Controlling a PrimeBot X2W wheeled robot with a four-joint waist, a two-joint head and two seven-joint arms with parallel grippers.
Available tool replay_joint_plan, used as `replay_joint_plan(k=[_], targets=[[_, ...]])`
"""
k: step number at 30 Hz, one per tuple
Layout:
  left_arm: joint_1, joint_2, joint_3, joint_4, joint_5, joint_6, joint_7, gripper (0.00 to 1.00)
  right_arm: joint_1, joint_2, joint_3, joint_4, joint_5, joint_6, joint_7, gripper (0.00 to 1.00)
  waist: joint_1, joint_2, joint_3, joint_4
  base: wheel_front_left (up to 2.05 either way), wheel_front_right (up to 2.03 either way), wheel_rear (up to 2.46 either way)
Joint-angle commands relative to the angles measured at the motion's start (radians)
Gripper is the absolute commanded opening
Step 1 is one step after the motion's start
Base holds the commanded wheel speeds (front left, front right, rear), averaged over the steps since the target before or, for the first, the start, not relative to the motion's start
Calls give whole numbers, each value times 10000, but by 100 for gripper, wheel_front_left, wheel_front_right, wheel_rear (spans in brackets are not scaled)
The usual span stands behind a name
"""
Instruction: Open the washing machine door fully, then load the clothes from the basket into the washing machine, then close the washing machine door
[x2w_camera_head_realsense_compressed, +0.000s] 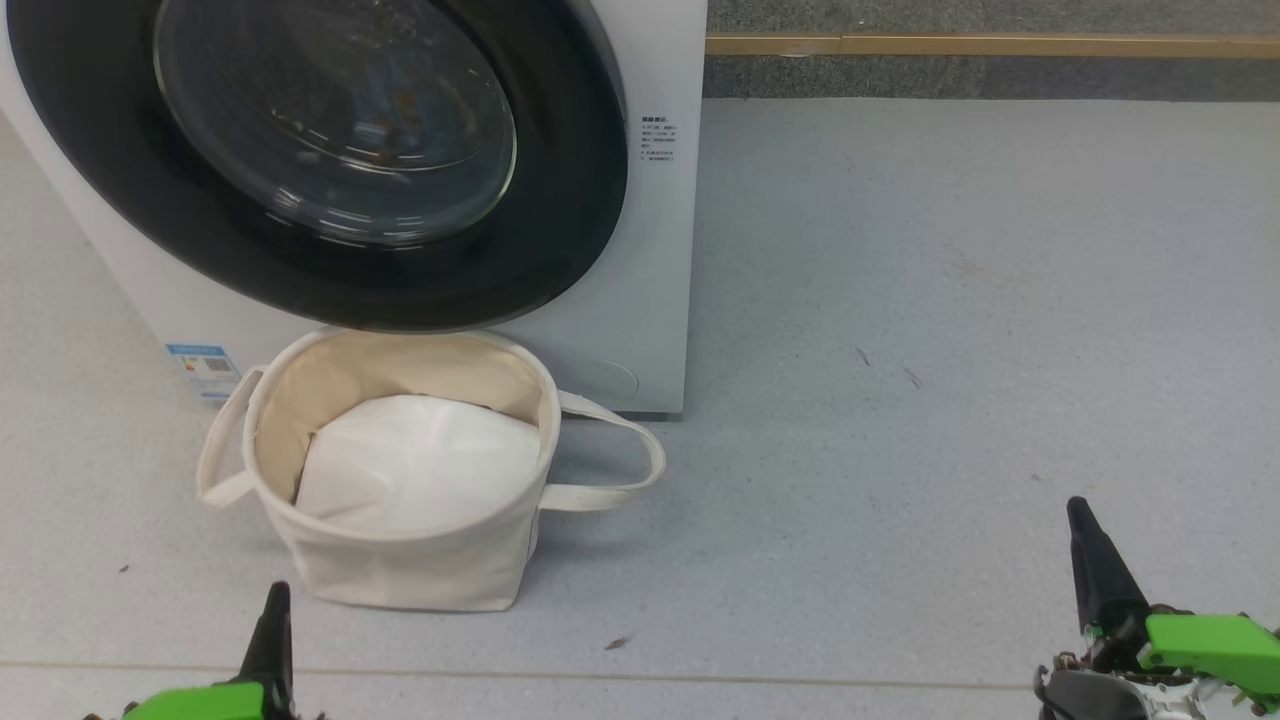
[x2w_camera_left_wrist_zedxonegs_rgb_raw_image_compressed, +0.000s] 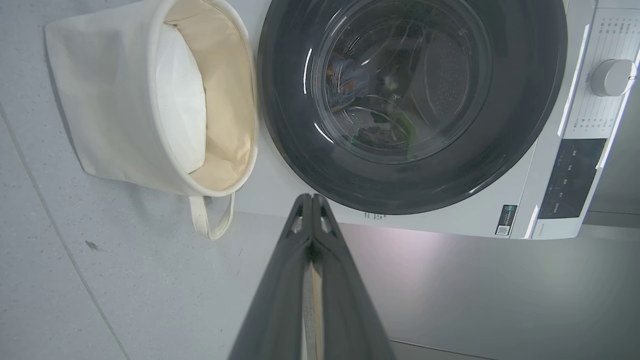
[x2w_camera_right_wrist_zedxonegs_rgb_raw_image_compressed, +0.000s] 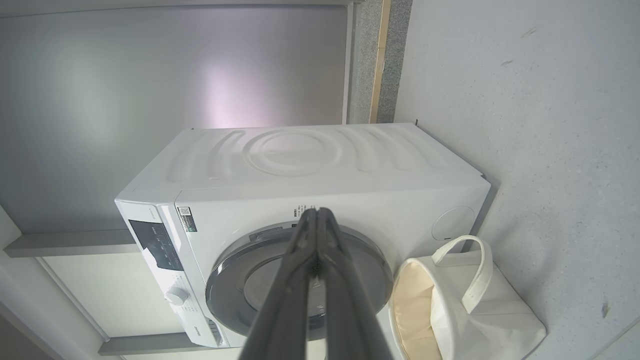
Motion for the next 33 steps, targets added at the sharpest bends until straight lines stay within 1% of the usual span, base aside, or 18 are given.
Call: replay_joint_plan(k=[1, 33], targets=[[-253, 80, 418, -372, -44, -71, 92, 0, -297, -127, 255, -364, 57, 4, 73, 0, 0, -1, 0, 0, 0, 0, 0], [-253, 79, 420, -372, -43, -71, 94, 0, -297, -127, 256, -365, 57, 4, 73, 0, 0, -1, 0, 0, 0, 0, 0]])
